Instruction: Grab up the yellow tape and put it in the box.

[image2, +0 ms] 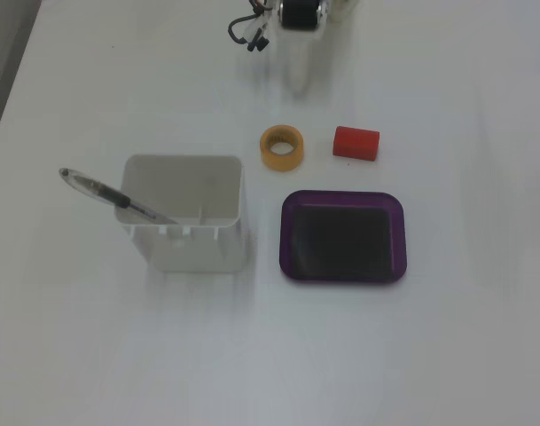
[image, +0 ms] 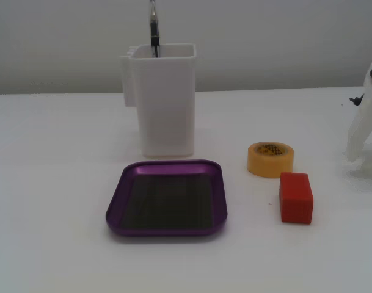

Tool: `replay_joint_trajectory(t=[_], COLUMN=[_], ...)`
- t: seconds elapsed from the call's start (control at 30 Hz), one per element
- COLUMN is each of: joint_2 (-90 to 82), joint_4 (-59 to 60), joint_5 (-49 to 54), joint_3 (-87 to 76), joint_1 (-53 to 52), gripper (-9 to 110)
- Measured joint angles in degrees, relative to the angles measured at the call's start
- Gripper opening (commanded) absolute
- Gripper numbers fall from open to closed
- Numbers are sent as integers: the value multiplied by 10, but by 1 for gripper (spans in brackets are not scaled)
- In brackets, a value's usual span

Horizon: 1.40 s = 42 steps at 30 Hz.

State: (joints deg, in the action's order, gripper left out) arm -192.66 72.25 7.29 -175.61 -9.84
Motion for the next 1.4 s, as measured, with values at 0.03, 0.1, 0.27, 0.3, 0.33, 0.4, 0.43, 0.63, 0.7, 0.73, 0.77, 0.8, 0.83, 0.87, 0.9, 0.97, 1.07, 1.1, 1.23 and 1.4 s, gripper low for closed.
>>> replay_joint_trajectory(t=[0.03, 0.1, 0.27, 0.3, 0.33, 0.4, 0.43, 0.63, 0.7, 0.73, 0.77, 0.8, 0.83, 0.87, 0.9, 0.97, 1.07, 1.1, 1.23, 1.4], joint_2=[0, 0, 0, 0, 0, 0, 0, 0, 0, 0, 0, 0, 0, 0, 1, 1, 1, 1, 23, 136], joint_4=[0, -7, -8, -8, -8, -8, -8, -10, -18, -26, -35, -45, -57, -74, -87, -104, -115, -116, -117, -127], joint_5=[0, 0, 0, 0, 0, 0, 0, 0, 0, 0, 0, -2, -4, -11, -23, -51, -82, -84, -87, -87], joint_3=[0, 0, 0, 0, 0, 0, 0, 0, 0, 0, 1, 6, 17, 34, 54, 85, 130, 139, 154, 195], joint_1=[0, 0, 0, 0, 0, 0, 0, 0, 0, 0, 0, 0, 0, 0, 0, 0, 0, 0, 0, -4], gripper=[3, 3, 3, 3, 3, 3, 3, 3, 3, 3, 3, 3, 3, 3, 3, 3, 3, 3, 3, 3])
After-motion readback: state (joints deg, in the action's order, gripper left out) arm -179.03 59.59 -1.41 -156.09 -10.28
